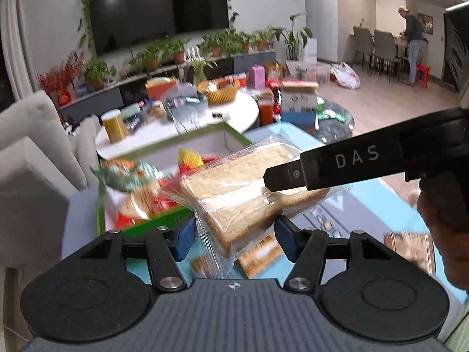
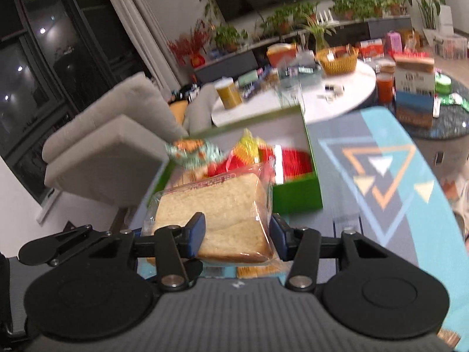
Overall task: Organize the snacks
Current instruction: 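Lift the bagged bread with the right tool over the green box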
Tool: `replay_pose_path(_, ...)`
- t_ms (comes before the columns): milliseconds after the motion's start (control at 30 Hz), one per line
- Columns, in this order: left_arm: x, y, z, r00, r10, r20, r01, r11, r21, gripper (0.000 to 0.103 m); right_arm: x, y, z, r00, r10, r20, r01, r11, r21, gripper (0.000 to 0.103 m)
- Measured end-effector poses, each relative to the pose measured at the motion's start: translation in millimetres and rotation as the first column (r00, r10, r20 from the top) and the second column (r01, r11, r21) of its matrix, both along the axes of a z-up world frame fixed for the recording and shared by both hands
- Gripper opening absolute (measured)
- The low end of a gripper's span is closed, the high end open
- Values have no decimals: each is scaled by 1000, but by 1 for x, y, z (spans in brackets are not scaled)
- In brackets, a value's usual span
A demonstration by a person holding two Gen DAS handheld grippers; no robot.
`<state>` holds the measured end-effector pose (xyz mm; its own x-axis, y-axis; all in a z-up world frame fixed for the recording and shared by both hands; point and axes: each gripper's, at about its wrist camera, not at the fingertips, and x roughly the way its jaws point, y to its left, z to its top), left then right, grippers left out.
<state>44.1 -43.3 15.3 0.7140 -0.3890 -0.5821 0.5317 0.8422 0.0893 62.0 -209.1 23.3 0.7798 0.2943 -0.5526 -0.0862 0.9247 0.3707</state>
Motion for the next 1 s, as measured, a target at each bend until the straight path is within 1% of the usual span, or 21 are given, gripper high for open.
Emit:
replay_pose_path(167, 21, -3, 18, 999, 4, 51, -4, 1000, -1, 56, 20, 1, 18, 999, -19, 48, 19, 1000, -6, 27)
replay_pose_path(267, 33, -8, 25, 996, -5, 85, 3, 1000, 16, 56, 34, -4, 22, 998, -37, 52, 36, 999, 23, 29)
replay_pose_path(600, 98, -30, 35, 996, -23, 84, 18, 998, 54, 56, 86, -22, 24, 994, -102, 44, 98, 991, 93, 29)
replay_pose_path(733, 128, -37, 28, 997, -20, 76, 16, 998, 53, 56, 112, -29, 20, 991, -129, 33, 124, 985, 122, 29)
replay_pose_path(800, 140, -39, 21, 998, -15, 65, 12, 999, 51, 56, 123, -28, 15, 990, -137, 27, 133, 984, 121, 29)
replay_pose_path(900, 159, -40, 7, 999, -9, 34, 8, 999, 53, 56, 138, -26, 1, 989, -148, 4, 146, 982, 116, 30)
replay_pose_path(1000, 175, -41, -11, 1000, -3, 5, 3, 998, 66, 56, 153, -27, -16, 987, -159, -36, 162, 978, 129, 29)
